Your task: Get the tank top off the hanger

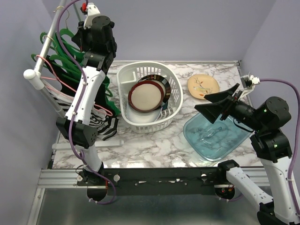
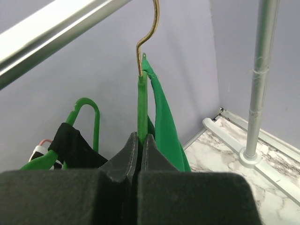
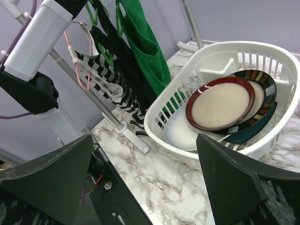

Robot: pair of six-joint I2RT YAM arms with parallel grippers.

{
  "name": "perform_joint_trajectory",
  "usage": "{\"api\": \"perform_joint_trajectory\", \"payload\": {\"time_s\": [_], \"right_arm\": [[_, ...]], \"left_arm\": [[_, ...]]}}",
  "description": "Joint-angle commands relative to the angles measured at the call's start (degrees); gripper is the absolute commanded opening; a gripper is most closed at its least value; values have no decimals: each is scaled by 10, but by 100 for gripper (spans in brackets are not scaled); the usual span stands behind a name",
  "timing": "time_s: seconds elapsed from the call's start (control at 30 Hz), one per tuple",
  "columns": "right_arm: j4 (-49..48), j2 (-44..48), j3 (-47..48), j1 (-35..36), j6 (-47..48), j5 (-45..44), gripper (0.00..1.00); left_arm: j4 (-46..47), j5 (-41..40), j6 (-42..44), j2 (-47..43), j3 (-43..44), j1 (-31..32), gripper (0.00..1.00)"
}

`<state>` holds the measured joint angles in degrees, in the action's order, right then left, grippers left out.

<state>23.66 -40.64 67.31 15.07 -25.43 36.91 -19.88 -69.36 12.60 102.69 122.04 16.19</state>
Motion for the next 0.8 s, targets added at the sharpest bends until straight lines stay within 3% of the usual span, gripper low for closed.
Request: {"api": "perform_joint_trajectory", "payload": {"time_s": [0.0,0.2,0.3,0.53,0.77], "right_arm": [[14,7,-2,4,5,-3,100],[9,7,-7,5,2,0,100],[10,10,-7,4,5,-1,100],[18,16,-5,4,12,-10,100],[10,21,-13,4,13,-7,100]], "left_arm": [[26,2,37,-16,35,12,0],[126,-15,139,-18,35,43,0],[138,-14,149,-20,34,60,0],[81,32,110,-25,44,100,0],[-61,158,-28,-63,77,133,0]]}}
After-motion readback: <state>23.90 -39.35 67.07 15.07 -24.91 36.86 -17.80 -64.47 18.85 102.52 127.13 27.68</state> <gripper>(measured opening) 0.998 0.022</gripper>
